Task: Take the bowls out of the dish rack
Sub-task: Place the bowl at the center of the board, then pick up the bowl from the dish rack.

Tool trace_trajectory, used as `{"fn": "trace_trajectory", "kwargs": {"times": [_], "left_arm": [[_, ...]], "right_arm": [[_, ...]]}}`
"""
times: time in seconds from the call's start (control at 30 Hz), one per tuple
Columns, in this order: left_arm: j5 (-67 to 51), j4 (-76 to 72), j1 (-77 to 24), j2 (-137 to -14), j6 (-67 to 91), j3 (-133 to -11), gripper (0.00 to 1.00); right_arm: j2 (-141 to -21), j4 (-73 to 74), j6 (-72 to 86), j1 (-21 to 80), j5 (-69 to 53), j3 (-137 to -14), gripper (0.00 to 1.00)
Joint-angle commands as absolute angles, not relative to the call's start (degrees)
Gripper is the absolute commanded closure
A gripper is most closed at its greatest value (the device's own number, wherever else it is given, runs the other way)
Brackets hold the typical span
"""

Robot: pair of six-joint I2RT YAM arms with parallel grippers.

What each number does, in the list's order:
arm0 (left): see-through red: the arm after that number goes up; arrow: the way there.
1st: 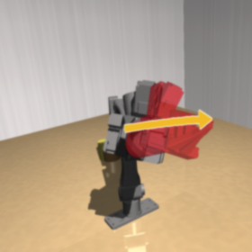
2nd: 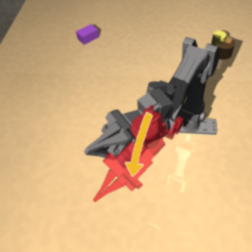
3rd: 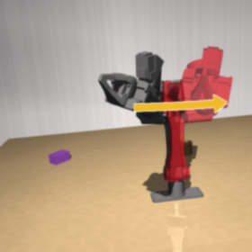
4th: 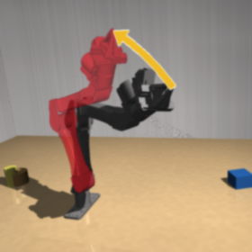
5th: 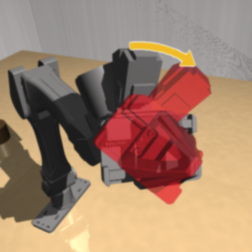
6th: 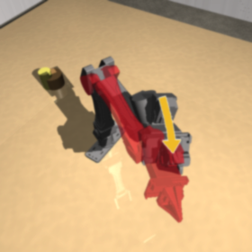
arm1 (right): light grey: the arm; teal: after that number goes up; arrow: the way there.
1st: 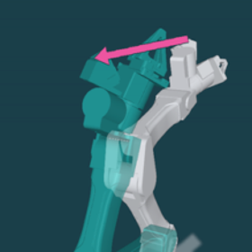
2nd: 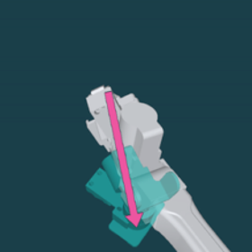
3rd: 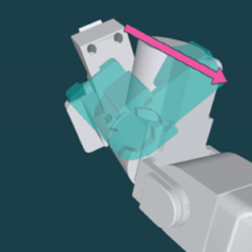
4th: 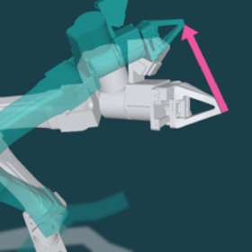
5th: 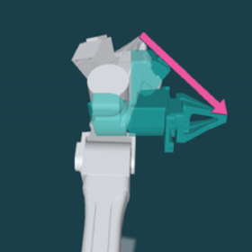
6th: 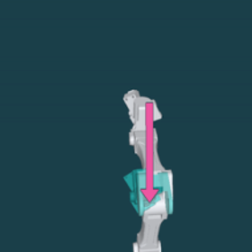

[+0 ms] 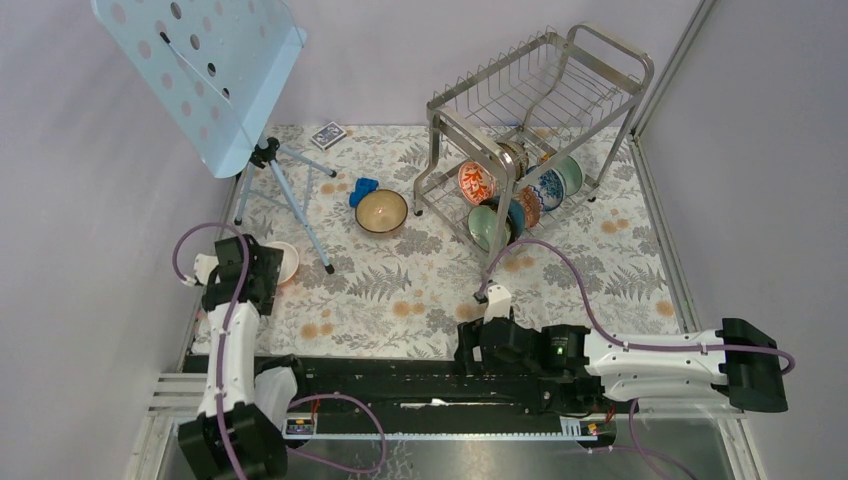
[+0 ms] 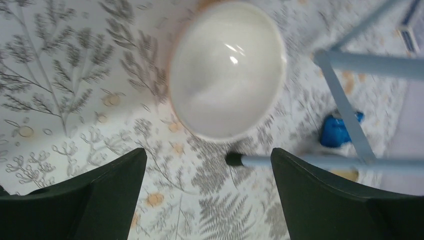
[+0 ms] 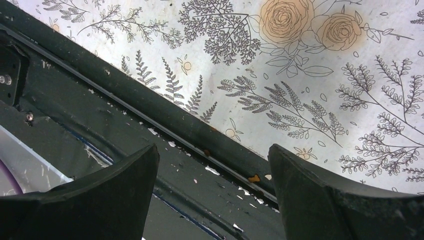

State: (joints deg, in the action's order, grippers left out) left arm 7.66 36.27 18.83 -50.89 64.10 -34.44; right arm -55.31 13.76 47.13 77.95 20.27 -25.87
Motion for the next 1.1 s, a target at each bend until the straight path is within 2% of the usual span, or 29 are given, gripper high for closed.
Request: {"fn": "trace_trajectory", "kwargs": {"times": [0.0,0.23,0.57,0.83,1.07], "left_arm": [[10.1,40.2,11.6,-45.0,61.3,-40.4,0.01],[13.9,43.0,-5.7,-37.6,55.0,-44.5,0.01],[2.7,36.5,-16.7,-31.7,45.5,-38.9,0.01],[4.1,32.9,-26.5,-35.0,41.4,-40.1,0.01],[10.2,27.1,-40.9,-40.4,38.8,-40.8,0.01]], "right_arm": [[-53.3,15.3,46.4,78.1,21.0,-28.0,0.13],[-52.6,15.5,46.9,78.1,22.1,-27.9,0.13],[-55.1,20.2,47.3,78.1,29.8,-31.6,0.12],[-55.2,23.2,49.0,78.1,39.4,-33.3,0.12],[-51.2,29.0,52.8,78.1,46.4,-34.7,0.12]]}}
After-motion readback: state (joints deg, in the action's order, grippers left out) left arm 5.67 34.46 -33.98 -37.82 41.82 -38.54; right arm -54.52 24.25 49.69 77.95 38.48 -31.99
